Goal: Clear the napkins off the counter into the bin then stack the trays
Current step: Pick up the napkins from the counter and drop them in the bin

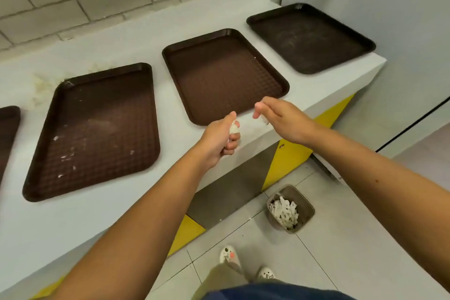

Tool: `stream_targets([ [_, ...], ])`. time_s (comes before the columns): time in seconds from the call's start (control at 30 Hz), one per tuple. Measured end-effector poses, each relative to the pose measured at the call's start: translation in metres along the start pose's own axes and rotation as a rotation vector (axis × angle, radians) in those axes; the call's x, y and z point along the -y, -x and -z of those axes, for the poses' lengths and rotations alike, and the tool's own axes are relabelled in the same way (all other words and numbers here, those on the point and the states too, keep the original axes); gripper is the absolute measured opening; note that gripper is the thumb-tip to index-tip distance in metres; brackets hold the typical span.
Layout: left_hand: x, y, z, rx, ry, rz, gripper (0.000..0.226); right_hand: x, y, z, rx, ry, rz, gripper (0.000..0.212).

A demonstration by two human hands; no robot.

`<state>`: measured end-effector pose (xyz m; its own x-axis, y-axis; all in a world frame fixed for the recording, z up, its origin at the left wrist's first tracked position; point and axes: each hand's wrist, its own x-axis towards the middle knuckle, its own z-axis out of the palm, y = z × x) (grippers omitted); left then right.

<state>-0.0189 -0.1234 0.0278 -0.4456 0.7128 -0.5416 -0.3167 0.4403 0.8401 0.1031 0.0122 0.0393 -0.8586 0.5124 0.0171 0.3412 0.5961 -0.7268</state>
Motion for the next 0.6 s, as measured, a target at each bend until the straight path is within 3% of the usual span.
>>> stream_targets([
  [0.1, 0.003, -0.021, -0.028, 0.066, -0.053, 0.013, 0.032, -0.042, 0.011, 0.013, -0.013, 0.13, -0.095, 0.042],
  [0.23, 0.012, -0.046, -0.066, 0.101, -0.183, 0.064, 0.031, -0.104, 0.034, 0.014, 0.027, 0.105, -0.213, 0.044],
  [0.33, 0.028, -0.064, -0.095, 0.155, -0.211, 0.124, 0.031, -0.159, 0.05, 0.009, 0.131, -0.034, -0.358, 0.044],
  [0.47, 0.062, -0.09, -0.123, 0.303, -0.194, 0.207, 0.033, -0.226, 0.062, -0.003, 0.327, 0.066, -0.416, 0.029],
  [0.53, 0.079, -0.101, -0.137, 0.225, -0.189, 0.238, 0.031, -0.257, 0.067, -0.012, 0.401, 0.13, -0.424, 0.021],
  [0.6, 0.096, -0.112, -0.15, 0.103, -0.182, 0.266, 0.025, -0.286, 0.072, -0.02, 0.443, 0.162, -0.431, 0.026],
])
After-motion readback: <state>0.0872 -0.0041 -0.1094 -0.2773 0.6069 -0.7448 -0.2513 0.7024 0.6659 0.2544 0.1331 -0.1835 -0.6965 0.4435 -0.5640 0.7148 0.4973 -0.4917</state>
